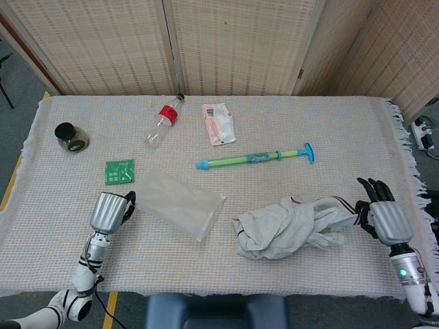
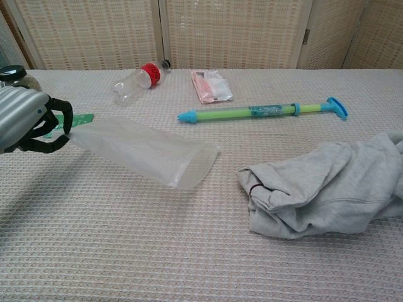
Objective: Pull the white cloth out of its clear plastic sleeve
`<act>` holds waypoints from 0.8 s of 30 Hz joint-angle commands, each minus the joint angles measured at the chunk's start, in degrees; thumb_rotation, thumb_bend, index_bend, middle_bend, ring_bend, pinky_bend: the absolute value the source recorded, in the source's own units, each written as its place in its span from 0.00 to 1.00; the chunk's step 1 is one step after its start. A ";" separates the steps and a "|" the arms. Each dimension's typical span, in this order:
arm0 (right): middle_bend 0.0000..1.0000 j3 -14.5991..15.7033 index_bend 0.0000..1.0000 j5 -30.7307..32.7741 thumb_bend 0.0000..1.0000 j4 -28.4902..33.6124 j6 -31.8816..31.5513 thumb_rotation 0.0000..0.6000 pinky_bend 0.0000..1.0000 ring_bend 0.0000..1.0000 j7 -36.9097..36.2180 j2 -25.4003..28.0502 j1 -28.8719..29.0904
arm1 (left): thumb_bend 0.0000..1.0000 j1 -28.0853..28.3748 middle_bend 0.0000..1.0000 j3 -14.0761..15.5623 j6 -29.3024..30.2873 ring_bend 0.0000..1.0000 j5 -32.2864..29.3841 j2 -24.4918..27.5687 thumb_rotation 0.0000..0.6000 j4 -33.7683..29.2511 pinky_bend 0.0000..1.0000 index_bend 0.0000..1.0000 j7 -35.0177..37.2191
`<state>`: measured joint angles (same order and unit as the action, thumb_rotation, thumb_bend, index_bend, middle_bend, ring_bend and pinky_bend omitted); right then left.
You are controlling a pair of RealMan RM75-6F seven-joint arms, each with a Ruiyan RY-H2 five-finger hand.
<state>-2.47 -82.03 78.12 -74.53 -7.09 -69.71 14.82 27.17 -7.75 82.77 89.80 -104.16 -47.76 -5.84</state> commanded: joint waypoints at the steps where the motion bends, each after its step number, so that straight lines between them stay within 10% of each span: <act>1: 0.07 -0.76 0.67 1.26 0.70 -1.65 0.13 1.00 0.00 0.00 -2.93 1.09 -1.03 | 0.58 -0.52 1.00 0.24 0.23 1.00 -0.33 0.50 1.00 0.23 1.00 0.76 -0.14; 10: 0.06 -0.91 0.65 0.73 0.65 -2.51 0.24 1.00 0.00 0.00 -4.82 2.16 -1.66 | 0.55 -1.07 1.00 1.05 0.48 1.00 -0.59 1.84 1.00 -2.01 1.00 0.72 -0.99; 15: 0.00 1.00 0.03 -1.65 0.29 -0.64 2.18 1.00 0.00 0.00 -10.66 5.59 -1.90 | 0.25 -3.32 0.98 2.47 -2.50 0.99 -2.79 8.06 0.98 -15.15 1.00 0.30 -1.99; 24: 0.00 2.95 0.00 -5.18 0.08 9.20 -6.51 1.00 0.00 0.00 -5.60 13.19 -7.21 | 0.16 -6.47 0.37 2.64 -11.26 0.31 -13.55 28.50 0.67 -49.18 0.38 0.17 -0.73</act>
<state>-0.18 -85.94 84.23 -77.87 -15.35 -58.43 9.66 22.80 -5.54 76.81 82.58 -86.75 -83.16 -7.11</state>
